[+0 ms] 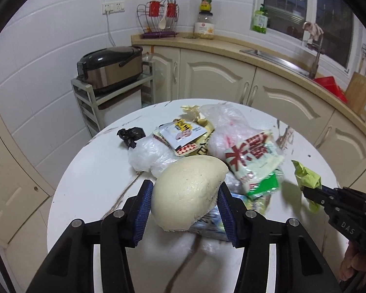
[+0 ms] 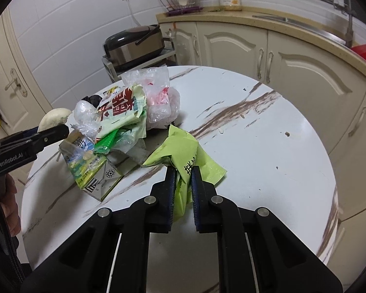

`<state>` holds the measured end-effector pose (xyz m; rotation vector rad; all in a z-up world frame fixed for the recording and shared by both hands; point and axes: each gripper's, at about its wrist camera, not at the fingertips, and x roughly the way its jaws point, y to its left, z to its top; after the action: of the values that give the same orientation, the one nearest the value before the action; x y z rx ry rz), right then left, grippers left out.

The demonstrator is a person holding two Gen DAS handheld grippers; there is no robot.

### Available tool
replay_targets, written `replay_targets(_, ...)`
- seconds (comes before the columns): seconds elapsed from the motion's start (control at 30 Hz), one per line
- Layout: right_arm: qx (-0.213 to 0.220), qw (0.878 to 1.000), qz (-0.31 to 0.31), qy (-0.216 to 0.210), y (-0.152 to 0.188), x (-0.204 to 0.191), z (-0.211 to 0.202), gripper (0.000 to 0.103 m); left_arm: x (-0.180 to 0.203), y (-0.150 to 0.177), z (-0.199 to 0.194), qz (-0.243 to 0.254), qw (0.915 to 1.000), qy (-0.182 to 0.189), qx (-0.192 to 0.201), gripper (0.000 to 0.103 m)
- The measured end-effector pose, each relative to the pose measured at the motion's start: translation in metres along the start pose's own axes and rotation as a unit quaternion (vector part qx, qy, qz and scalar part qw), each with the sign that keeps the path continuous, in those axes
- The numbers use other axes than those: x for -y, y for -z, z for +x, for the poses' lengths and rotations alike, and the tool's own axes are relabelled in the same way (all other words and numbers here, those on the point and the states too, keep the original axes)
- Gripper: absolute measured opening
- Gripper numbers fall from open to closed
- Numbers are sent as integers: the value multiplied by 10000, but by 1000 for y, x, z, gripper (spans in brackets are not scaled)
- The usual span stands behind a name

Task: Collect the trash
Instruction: 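Carry the green bag and bun to the blue bin and release both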

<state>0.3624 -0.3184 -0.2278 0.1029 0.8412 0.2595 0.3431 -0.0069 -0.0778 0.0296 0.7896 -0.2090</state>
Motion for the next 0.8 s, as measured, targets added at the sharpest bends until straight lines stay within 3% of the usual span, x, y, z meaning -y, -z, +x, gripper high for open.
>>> replay_targets(0.47,604,9975,320,-200,13,29,-69,12,88,12,-47,416,9969,610,277,48)
replay_targets(0.8,1004,9924,714,-74,40,85,-130,11,170,14,-41,823,9890,1216,180,48)
